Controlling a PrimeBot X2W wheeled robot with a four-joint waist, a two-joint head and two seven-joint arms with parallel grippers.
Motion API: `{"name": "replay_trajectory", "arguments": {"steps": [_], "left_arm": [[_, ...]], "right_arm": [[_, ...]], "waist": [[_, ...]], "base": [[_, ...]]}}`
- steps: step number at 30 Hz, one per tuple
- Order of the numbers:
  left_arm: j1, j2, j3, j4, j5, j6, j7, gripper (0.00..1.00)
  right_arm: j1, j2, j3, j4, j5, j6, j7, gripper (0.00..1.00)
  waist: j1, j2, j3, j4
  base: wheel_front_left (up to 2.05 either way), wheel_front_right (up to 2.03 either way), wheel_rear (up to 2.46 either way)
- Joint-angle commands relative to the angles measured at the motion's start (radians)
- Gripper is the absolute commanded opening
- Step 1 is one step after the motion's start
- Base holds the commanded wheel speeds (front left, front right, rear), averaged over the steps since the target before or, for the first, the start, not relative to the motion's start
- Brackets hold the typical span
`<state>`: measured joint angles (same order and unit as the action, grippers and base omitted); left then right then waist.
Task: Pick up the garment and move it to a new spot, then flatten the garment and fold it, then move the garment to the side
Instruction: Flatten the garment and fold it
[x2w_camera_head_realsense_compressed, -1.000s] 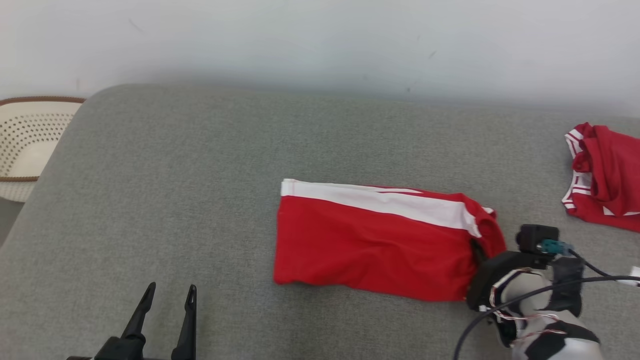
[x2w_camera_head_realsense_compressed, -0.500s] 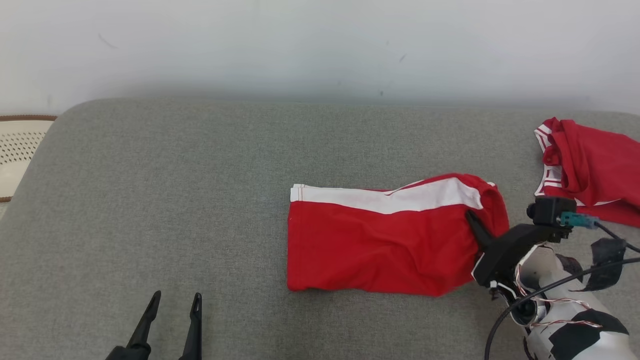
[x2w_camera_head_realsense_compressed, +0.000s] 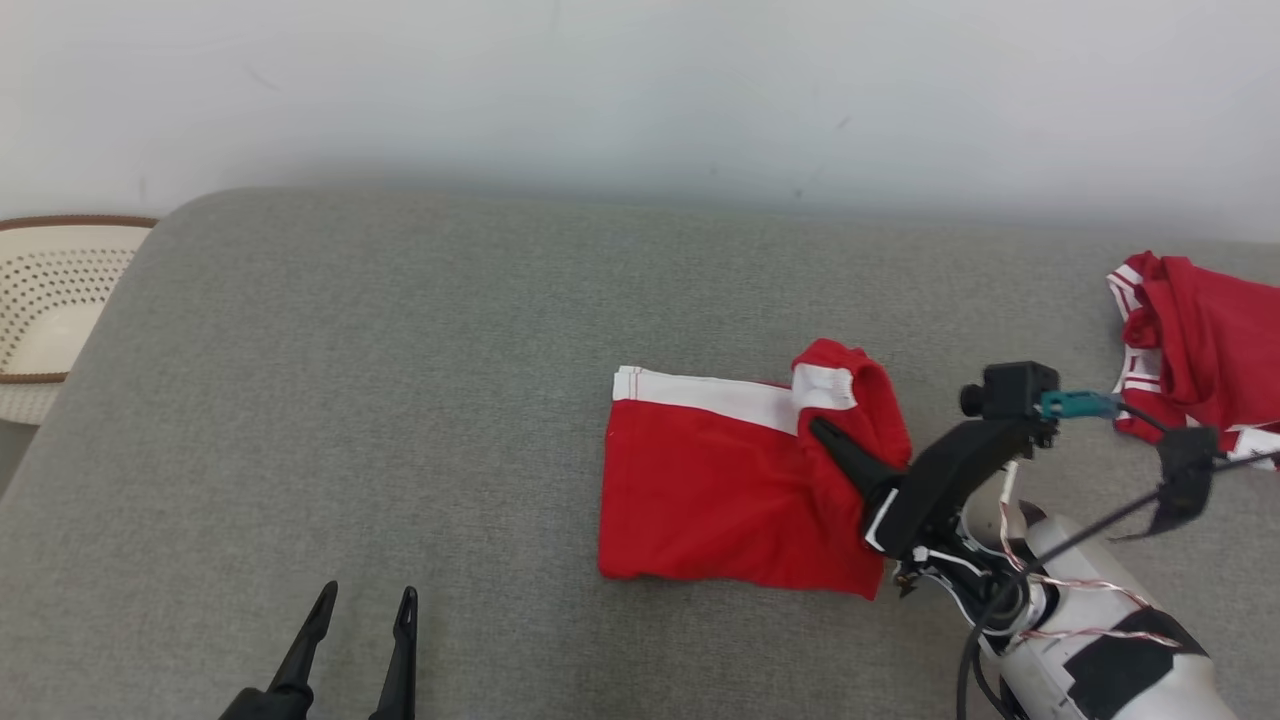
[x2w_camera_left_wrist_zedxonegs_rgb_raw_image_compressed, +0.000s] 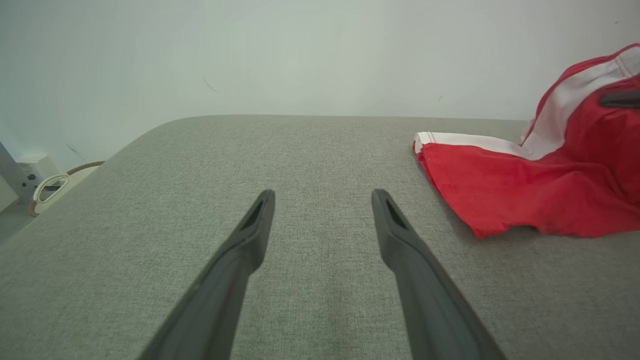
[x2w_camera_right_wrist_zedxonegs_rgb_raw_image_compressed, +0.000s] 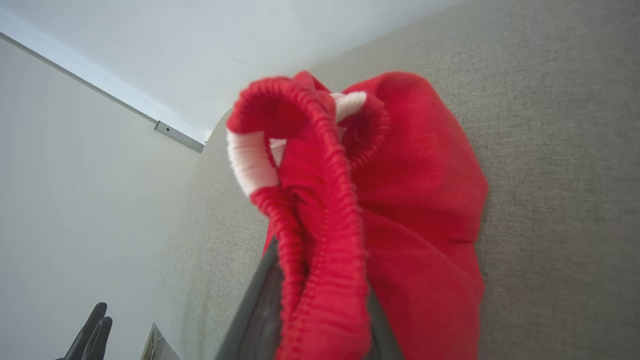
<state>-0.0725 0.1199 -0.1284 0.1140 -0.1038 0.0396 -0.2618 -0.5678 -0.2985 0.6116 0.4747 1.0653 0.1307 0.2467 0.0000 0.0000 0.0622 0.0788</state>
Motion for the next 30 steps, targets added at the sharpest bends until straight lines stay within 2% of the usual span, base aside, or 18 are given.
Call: {"name": "replay_trajectory", "arguments": {"steps": [1, 6, 18, 29, 30], "left_arm": [[-0.008, -0.003, 0.003, 0.003, 0.002, 0.001, -0.004, 1.00], [-0.009, -0.013, 0.000, 0.006, 0.005, -0.002, -0.004, 1.00], [-0.021, -0.044, -0.013, 0.027, -0.003, -0.009, -0.004, 1.00], [-0.028, -0.058, -0.024, 0.041, -0.011, -0.010, -0.004, 1.00], [-0.029, -0.060, -0.022, 0.043, -0.012, -0.011, -0.004, 1.00]], "right_arm": [[-0.021, 0.006, 0.009, 0.005, 0.008, 0.000, 0.012, 0.00], [-0.075, 0.033, 0.028, 0.062, 0.011, 0.000, 0.069, 0.00], [-0.271, 0.162, 0.007, 0.361, 0.026, 0.000, 0.259, 0.00], [-0.362, 0.225, -0.014, 0.576, 0.002, 0.000, 0.249, 0.00], [-0.367, 0.227, -0.009, 0.585, -0.004, 0.000, 0.246, 0.13]], "waist": [[0.0000, 0.0000, 0.002, 0.013], [0.0000, 0.0000, 0.005, 0.042], [0.0000, 0.0000, 0.003, 0.099], [0.0000, 0.0000, 0.003, 0.143], [0.0000, 0.0000, 0.003, 0.145]], "base": [[0.00, 0.00, 0.00], [0.00, 0.00, 0.00], [0.00, 0.00, 0.00], [0.00, 0.00, 0.00], [0.00, 0.00, 0.00]]}}
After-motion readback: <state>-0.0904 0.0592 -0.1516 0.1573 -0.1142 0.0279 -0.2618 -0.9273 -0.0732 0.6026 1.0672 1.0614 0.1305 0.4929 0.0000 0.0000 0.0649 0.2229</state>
